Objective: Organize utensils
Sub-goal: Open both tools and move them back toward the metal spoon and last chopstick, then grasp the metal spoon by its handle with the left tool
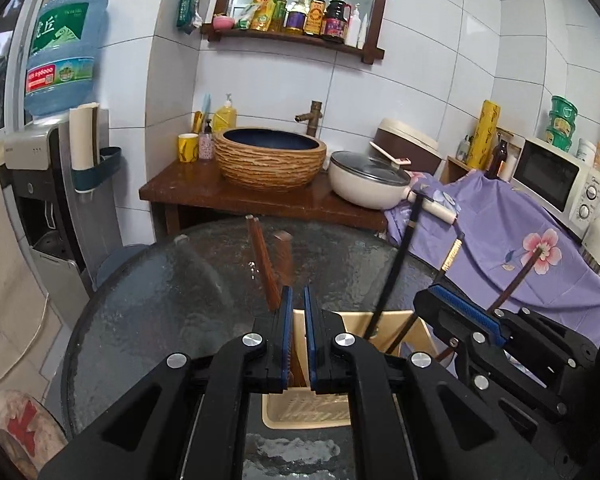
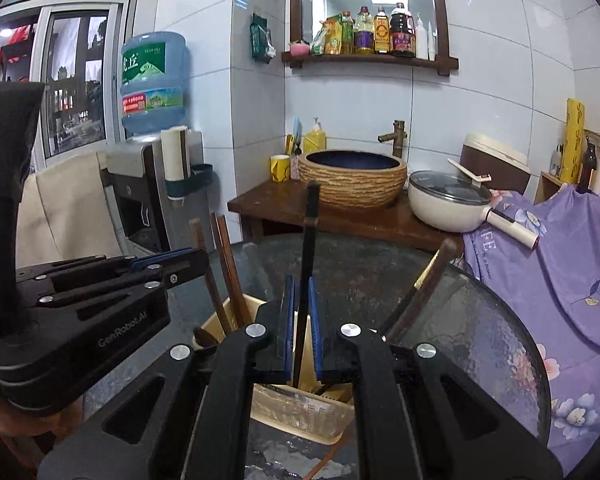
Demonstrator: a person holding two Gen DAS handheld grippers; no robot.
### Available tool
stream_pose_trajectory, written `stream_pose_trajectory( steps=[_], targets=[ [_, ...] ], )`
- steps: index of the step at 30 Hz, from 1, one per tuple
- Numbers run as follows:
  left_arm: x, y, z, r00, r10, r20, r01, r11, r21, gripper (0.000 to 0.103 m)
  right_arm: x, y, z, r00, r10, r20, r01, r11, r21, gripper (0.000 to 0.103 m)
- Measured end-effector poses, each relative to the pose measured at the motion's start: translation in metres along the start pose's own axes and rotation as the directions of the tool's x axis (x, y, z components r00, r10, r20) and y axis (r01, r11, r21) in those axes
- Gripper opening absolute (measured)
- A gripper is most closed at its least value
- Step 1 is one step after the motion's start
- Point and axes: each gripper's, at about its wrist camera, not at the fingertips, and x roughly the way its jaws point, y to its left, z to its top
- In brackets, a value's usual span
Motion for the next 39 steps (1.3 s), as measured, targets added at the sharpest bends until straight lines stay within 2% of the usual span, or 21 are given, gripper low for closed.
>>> stream_pose_trajectory(
  steps=[3, 4, 5, 6, 8, 9, 11, 13, 14, 16, 19, 22, 26, 31, 36, 39],
  targets=[
    [-0.006, 0.002, -0.003, 1.000, -0.003, 0.022, 0.003, 1.000, -0.008, 0.010, -0.006, -0.006, -0.002, 1.000, 0.017, 0.020, -0.018, 1.000, 0.022, 0.008],
    [-0.008, 0.003, -0.003, 1.000, -0.008, 0.026, 0.008, 1.000, -0.013, 0.020, -0.008, -0.006, -0.001, 1.000, 0.021, 0.023, -0.021, 1.000, 0.022, 0.009],
    [-0.013, 0.005, -0.004, 0.999, -0.015, 0.034, 0.016, 1.000, -0.021, 0.037, -0.012, -0.006, -0.001, 0.999, 0.027, 0.024, -0.027, 0.999, 0.017, 0.012],
    [-0.018, 0.007, -0.006, 0.999, -0.016, 0.049, 0.018, 0.999, -0.030, 0.042, -0.016, -0.006, -0.001, 0.999, 0.030, 0.029, -0.030, 0.999, 0.014, 0.017],
    [-0.029, 0.008, -0.011, 0.997, -0.007, 0.081, 0.010, 0.999, -0.034, 0.052, -0.032, -0.010, -0.005, 0.997, 0.017, 0.072, -0.019, 1.000, 0.021, 0.053],
    [-0.035, 0.008, -0.016, 0.996, 0.001, 0.091, 0.001, 1.000, -0.028, 0.054, -0.041, -0.011, -0.008, 0.996, 0.011, 0.094, -0.013, 1.000, 0.022, 0.058],
    [-0.044, 0.008, -0.027, 0.996, 0.014, 0.093, -0.013, 1.000, -0.015, 0.069, -0.053, -0.011, -0.013, 0.995, 0.010, 0.100, -0.011, 1.000, 0.016, 0.058],
    [-0.049, 0.007, -0.039, 0.996, 0.022, 0.084, -0.021, 1.000, -0.009, 0.075, -0.067, -0.013, -0.024, 0.995, 0.010, 0.099, -0.013, 1.000, 0.025, 0.060],
    [-0.051, 0.007, -0.050, 0.997, 0.025, 0.066, -0.025, 1.000, -0.002, 0.076, -0.073, -0.014, -0.029, 0.995, 0.011, 0.098, -0.014, 1.000, 0.028, 0.065],
    [-0.050, 0.006, -0.067, 0.999, 0.030, 0.028, -0.031, 1.000, 0.002, 0.078, -0.083, -0.014, -0.043, 0.995, 0.009, 0.095, -0.012, 1.000, 0.023, 0.067],
    [-0.045, 0.002, -0.097, 0.999, 0.018, -0.037, -0.018, 1.000, 0.014, 0.079, -0.090, -0.014, -0.064, 0.996, -0.037, 0.080, 0.038, 0.999, 0.001, 0.067],
    [-0.035, -0.003, -0.126, 0.993, 0.019, -0.119, -0.015, 0.999, 0.035, 0.078, -0.088, -0.019, -0.088, 0.997, -0.068, 0.020, 0.068, 0.998, 0.008, 0.067],
    [-0.025, -0.016, -0.161, 0.979, 0.000, -0.202, 0.008, 0.999, 0.042, 0.078, -0.081, -0.032, -0.117, 0.994, -0.088, -0.057, 0.091, 0.994, 0.061, 0.067],
    [-0.012, -0.031, -0.187, 0.968, 0.023, -0.251, -0.002, 0.997, 0.082, 0.077, -0.076, -0.052, -0.151, 0.985, -0.111, -0.133, 0.130, 0.980, 0.150, 0.067],
    [0.000, -0.031, -0.198, 0.961, 0.028, -0.276, -0.024, 1.000, 0.017, 0.067, -0.070, -0.059, -0.171, 0.977, -0.111, -0.182, 0.143, 0.974, 0.175, 0.067],
    [0.009, -0.024, -0.200, 0.956, 0.010, -0.294, -0.034, 0.996, -0.077, 0.060, -0.069, -0.058, -0.177, 0.975, -0.106, -0.196, 0.141, 0.974, 0.178, 0.067]
  ],
)
